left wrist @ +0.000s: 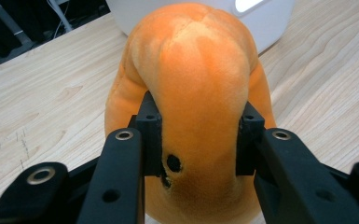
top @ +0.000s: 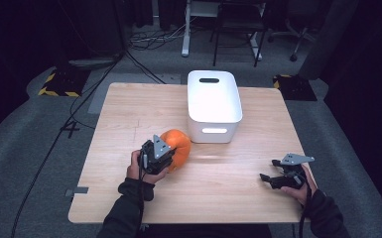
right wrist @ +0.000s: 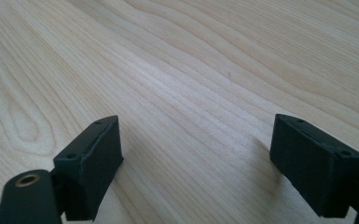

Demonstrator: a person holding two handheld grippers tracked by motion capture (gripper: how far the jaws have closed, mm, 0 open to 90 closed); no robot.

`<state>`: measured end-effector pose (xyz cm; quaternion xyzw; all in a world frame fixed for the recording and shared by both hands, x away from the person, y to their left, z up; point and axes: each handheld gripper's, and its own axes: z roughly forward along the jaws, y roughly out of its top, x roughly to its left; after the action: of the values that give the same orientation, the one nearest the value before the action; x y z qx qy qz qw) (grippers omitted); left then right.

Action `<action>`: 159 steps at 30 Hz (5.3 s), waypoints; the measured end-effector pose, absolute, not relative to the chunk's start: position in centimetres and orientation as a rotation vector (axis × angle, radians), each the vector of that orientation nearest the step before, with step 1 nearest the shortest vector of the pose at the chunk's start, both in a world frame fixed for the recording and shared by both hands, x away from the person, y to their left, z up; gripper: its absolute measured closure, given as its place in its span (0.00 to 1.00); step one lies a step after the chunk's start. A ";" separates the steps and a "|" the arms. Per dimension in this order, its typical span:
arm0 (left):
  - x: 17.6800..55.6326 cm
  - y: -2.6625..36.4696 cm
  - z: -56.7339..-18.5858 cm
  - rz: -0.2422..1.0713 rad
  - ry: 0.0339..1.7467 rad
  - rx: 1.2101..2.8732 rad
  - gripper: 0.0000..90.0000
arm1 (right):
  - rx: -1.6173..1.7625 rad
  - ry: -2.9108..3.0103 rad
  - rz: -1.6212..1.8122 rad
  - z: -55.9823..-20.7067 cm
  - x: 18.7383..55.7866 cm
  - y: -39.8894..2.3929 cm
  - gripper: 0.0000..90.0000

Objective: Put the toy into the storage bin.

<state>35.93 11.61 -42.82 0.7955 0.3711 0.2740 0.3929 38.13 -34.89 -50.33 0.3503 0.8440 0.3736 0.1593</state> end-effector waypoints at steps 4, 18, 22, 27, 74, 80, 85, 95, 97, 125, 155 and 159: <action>35.9 11.9 -42.5 0.703 0.938 1.998 0.72 | 1.004 2.409 1.064 -50.3 38.1 -34.9 0.19; 35.8 12.2 -41.8 0.733 0.949 1.969 0.72 | 1.007 2.406 1.066 -50.3 38.1 -34.9 0.19; 35.7 12.2 -41.7 0.726 0.961 1.945 0.72 | 1.003 2.410 1.065 -50.3 38.0 -35.0 0.19; 35.7 12.4 -41.5 0.723 0.964 1.940 0.72 | 1.003 2.415 1.072 -50.3 37.9 -35.0 0.20; 36.4 14.3 -39.7 0.720 0.976 1.898 0.71 | 0.524 2.350 1.361 -35.7 44.7 -22.0 0.43; 36.6 14.1 -39.4 0.719 0.973 1.902 0.71 | 0.517 2.394 1.332 -36.0 46.0 -20.7 0.46; 36.7 13.9 -39.0 0.715 0.965 1.899 0.71 | 0.512 2.450 1.322 -36.5 46.9 -20.2 0.55; 36.9 14.0 -37.9 0.725 0.960 1.871 0.71 | 0.503 2.491 1.266 -37.4 48.0 -19.8 0.76; 36.9 13.9 -37.8 0.722 0.958 1.867 0.71 | 0.496 2.483 1.253 -37.3 48.2 -19.9 0.85; 37.3 13.5 -36.1 0.717 0.928 1.852 0.71 | 0.487 2.546 1.200 -38.6 49.5 -18.6 0.75; 37.4 11.1 -31.4 0.748 0.829 1.809 0.71 | 0.197 2.628 1.245 -38.2 42.1 -20.8 0.83; 37.7 10.6 -30.8 0.744 0.811 1.822 0.71 | 0.233 2.582 1.268 -37.6 41.4 -21.7 0.75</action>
<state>37.65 10.59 -30.83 0.7486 0.3330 0.3057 0.4850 41.38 -21.74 -37.59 0.0802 0.8874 0.4358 0.1273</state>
